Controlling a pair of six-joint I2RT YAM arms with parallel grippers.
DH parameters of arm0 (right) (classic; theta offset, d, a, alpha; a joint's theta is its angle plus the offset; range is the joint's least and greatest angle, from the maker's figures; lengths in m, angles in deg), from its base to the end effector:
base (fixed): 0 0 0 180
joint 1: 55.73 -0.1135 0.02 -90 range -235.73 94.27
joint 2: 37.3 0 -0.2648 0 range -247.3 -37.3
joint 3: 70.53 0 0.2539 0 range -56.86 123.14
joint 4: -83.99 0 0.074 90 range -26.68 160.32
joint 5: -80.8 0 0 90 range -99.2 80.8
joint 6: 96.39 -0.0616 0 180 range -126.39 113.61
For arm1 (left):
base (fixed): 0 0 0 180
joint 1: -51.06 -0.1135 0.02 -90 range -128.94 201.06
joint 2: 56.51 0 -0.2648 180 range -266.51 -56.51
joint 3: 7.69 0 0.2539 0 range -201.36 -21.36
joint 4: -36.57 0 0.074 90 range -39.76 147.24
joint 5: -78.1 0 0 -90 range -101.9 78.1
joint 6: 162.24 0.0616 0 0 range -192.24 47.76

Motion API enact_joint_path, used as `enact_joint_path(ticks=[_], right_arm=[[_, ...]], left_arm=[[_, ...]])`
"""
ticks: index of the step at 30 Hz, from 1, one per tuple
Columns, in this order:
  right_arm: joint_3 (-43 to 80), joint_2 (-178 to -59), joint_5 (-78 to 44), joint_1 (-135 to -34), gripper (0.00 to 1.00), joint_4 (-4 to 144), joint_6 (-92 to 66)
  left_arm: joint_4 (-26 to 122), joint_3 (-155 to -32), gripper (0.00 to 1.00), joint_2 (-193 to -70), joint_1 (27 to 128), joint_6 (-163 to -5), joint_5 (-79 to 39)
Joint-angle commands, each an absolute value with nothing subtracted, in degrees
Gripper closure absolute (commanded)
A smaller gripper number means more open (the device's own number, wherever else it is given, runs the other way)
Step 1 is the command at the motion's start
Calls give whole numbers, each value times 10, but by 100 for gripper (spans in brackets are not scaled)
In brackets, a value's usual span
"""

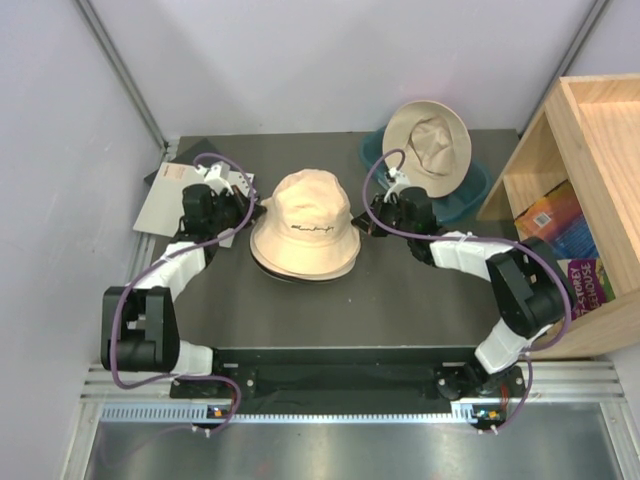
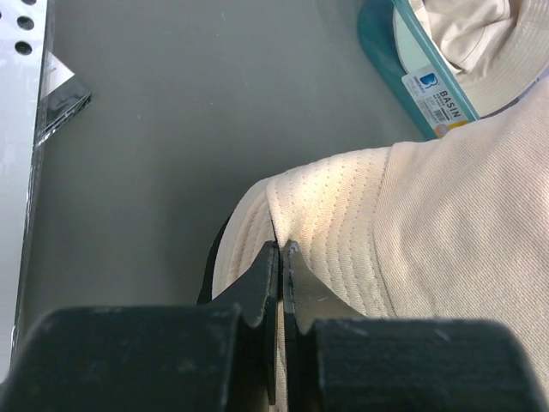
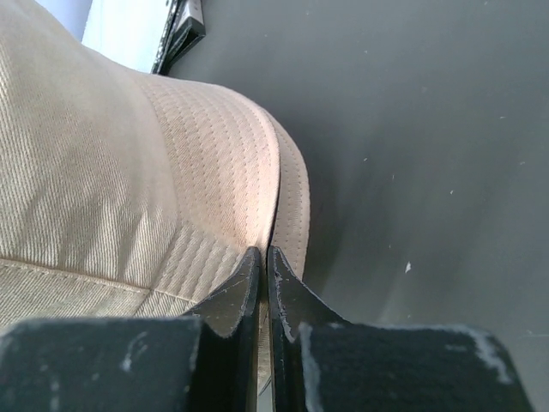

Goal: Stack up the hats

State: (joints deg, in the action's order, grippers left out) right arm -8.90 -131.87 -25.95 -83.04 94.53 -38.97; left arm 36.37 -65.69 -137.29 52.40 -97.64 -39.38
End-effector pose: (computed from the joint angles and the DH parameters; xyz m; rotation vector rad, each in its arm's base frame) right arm 0.3270 0.1888 0.1887 -0.1083 2.0712 0.9530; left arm 0.3297 -0.0361 0.2272 -0.0964 1.9962 -0.7735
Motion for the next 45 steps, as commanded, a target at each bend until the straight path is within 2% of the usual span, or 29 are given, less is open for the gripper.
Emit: enact_joint_path(ticks=[1, 3, 4, 5, 6, 7, 9, 10, 12, 16, 21, 29, 37, 45], right_arm=[[-104, -1289, -222, -832, 100, 871, -358], [-98, -1269, -212, -832, 98, 849, -352], [-97, -1251, -201, -832, 84, 831, -344], [-92, -1243, -194, -832, 76, 817, -340], [-90, -1232, -184, -831, 67, 804, -335], [-87, -1221, -162, -831, 50, 790, -322], [-81, -1184, -137, -830, 40, 749, -307], [-79, -1172, -115, -828, 35, 734, -294], [-70, -1134, -96, -824, 29, 690, -275], [-36, -1082, -7, -819, 18, 628, -237], [39, -1094, 64, -808, 11, 605, -205], [213, -1261, 107, -771, 10, 614, -197], [372, -1479, 141, -718, 11, 602, -212], [467, -1616, 146, -681, 12, 612, -223]], left_arm=[[407, -655, 100, -1344, 514, -958, -326], [434, -663, 98, -1328, 515, -963, -313], [443, -672, 84, -1315, 515, -967, -305], [457, -678, 76, -1306, 515, -970, -297], [479, -688, 63, -1297, 514, -974, -290], [491, -692, 44, -1281, 514, -975, -272], [531, -706, 30, -1261, 515, -980, -248], [541, -709, 17, -1245, 515, -982, -222], [559, -716, 1, -1229, 515, -992, -194], [597, -738, 1, -1194, 514, -992, -168], [672, -823, 1, -1187, 515, -956, -180], [750, -907, 1, -1184, 515, -876, -239], [693, -836, 1, -1183, 515, -886, -234], [689, -813, 1, -1165, 514, -875, -181]])
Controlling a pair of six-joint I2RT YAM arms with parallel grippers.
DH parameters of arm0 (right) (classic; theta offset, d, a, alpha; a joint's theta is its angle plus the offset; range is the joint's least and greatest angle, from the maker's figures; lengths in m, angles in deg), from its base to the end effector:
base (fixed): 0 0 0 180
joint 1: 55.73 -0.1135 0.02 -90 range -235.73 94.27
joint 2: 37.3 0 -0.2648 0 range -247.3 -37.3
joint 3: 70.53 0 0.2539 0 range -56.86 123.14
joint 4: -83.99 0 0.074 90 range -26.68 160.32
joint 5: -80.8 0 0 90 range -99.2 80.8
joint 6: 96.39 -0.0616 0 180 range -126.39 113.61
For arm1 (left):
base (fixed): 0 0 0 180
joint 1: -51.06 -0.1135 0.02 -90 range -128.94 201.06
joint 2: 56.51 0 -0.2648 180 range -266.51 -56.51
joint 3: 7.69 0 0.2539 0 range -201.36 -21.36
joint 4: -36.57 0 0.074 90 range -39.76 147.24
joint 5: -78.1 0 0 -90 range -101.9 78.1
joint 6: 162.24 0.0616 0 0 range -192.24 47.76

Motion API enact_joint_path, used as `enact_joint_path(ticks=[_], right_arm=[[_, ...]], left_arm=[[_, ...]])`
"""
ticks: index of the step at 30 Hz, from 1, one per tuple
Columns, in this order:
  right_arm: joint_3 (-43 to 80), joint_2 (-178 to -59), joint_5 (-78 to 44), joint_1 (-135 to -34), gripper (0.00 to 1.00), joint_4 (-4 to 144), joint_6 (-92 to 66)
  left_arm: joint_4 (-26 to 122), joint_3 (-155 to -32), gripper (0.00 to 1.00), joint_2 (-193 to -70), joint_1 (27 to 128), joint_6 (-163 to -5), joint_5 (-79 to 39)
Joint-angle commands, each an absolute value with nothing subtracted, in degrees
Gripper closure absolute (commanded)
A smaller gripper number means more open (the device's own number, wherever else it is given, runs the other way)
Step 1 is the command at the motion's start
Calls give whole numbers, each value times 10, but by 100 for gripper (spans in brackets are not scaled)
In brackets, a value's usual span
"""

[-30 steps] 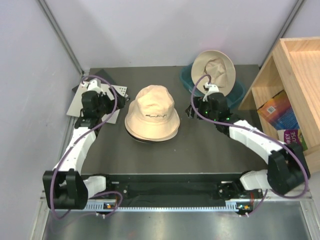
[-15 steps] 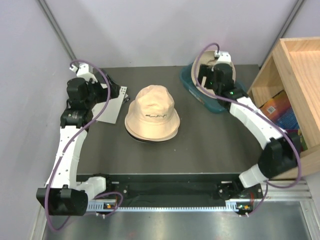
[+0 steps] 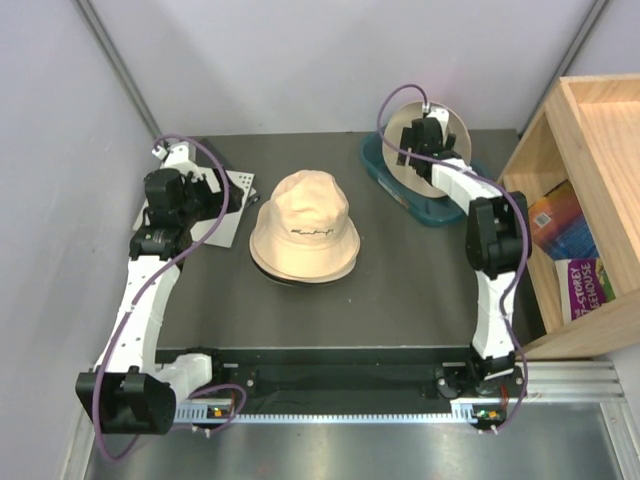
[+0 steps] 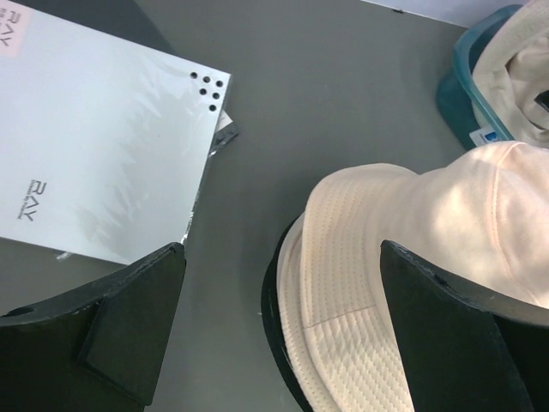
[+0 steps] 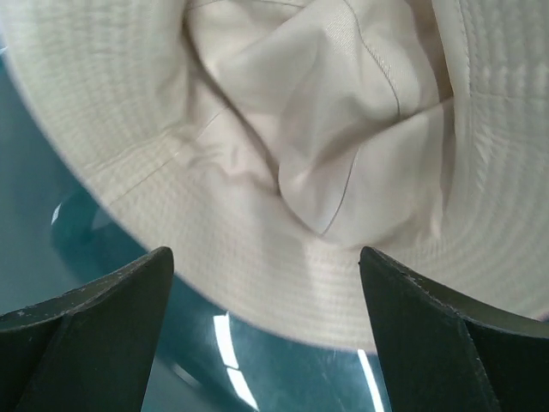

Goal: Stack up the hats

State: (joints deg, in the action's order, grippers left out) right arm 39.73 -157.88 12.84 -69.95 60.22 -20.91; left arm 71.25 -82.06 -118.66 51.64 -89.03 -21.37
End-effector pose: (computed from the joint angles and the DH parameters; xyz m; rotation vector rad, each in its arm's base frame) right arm 0.5030 0.1036 0.2225 0.2234 2.1076 -0.1200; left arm 0.2689 -0.0129 0.3499 -0.1699 1.9673 -0.3605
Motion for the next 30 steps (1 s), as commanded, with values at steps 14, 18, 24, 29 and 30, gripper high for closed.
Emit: enact_joint_path(ticks=[14, 18, 24, 29, 30], right_arm=[[541, -1722, 201, -661, 15, 542, -346], [566, -1740, 188, -656, 28, 535, -348], [559, -1729, 145, -650, 88, 536, -345], [478, -1634, 115, -659, 100, 623, -319], [453, -1594, 108, -661, 100, 637, -314]], left_arm=[[690, -812, 1, -1172, 499, -876, -181], [690, -811, 1, -1171, 497, -876, -182], [690, -810, 1, -1166, 496, -874, -177], [684, -808, 1, -1158, 494, -869, -185], [680, -806, 1, -1157, 494, -868, -197]])
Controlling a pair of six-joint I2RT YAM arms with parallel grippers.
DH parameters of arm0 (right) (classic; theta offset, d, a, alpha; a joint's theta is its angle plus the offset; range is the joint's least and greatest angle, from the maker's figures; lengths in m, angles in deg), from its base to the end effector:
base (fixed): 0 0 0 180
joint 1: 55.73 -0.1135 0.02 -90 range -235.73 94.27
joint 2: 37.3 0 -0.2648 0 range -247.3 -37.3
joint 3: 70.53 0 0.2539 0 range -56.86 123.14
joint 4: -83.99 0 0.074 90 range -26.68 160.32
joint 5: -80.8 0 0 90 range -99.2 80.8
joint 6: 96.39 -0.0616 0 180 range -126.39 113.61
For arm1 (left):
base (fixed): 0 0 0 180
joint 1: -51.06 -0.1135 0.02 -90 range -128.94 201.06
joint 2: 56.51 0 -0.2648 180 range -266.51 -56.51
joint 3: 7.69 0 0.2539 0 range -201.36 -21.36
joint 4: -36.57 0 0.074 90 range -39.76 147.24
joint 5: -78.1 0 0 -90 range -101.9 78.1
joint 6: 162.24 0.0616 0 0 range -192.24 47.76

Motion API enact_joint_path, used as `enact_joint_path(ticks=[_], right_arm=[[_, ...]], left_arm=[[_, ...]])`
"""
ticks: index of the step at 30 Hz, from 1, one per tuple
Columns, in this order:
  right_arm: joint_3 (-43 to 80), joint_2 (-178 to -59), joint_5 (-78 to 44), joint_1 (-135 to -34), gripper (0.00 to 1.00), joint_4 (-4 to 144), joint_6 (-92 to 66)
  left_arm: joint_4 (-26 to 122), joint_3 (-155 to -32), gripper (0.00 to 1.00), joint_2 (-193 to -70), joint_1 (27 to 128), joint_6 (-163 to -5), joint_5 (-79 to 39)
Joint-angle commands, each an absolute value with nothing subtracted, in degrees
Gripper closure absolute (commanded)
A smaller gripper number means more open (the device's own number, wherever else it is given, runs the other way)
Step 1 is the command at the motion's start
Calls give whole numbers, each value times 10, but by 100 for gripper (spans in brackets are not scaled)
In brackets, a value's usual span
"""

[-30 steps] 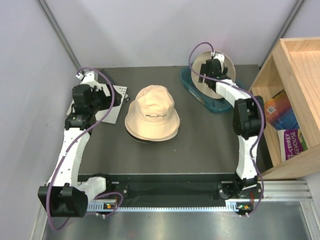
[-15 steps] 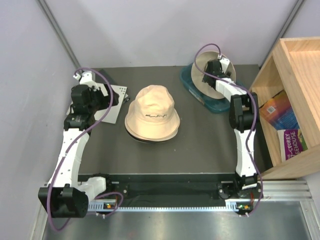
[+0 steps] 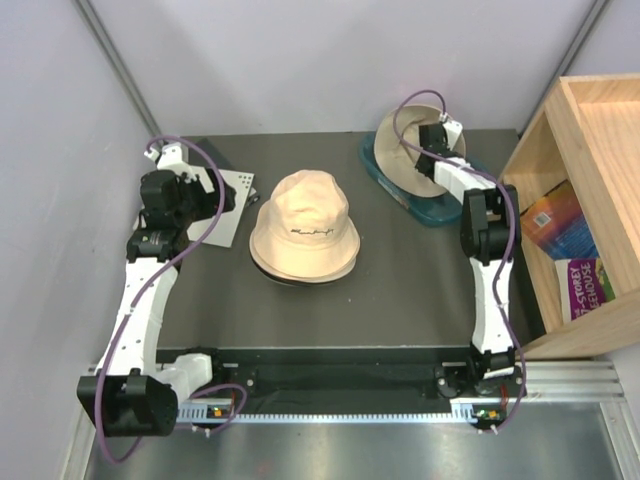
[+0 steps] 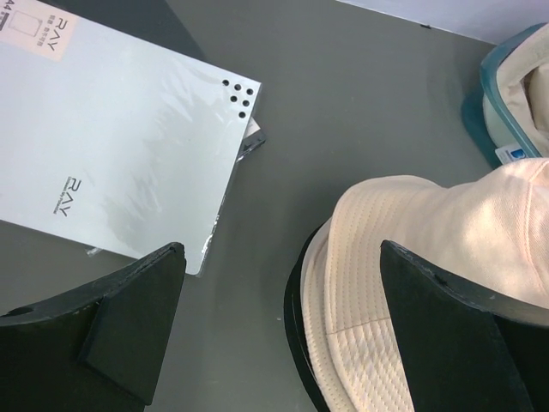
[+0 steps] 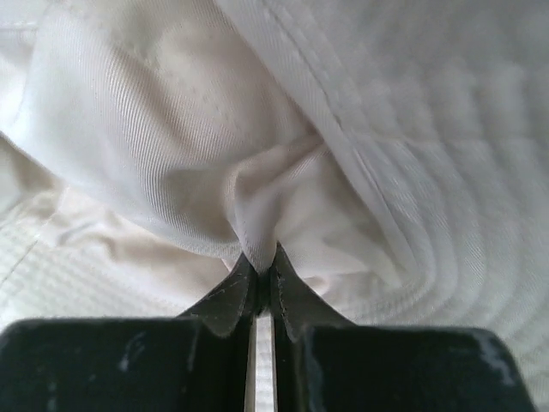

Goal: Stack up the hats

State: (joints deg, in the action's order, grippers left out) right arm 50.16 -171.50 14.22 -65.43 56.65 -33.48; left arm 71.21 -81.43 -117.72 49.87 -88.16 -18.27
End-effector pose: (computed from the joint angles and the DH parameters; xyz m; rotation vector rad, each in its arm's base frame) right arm 0.5465 0.0686 0.1586 0.5405 2.1501 -0.1156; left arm 0.2657 -0.0013 0.3498 -0.2193 1.9522 -0.2777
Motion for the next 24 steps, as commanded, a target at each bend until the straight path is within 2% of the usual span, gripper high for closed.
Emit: enact_joint_path(ticks=[1, 9, 17, 21, 24], right_arm=[[443, -1574, 104, -664, 100, 647, -308], [398, -1398, 65, -706, 100, 672, -265], [336, -1256, 28, -765, 100, 694, -246], [288, -1191, -23, -790, 100, 715, -260], [266, -1163, -69, -808, 100, 726, -276]], left_arm=[[676, -803, 1, -1155, 494, -869, -209], [625, -788, 1, -1138, 496, -875, -324], [507, -787, 1, -1135, 499, -979, -455], [425, -781, 1, -1125, 509, -1033, -472], [393, -782, 1, -1126, 554, -1049, -456]])
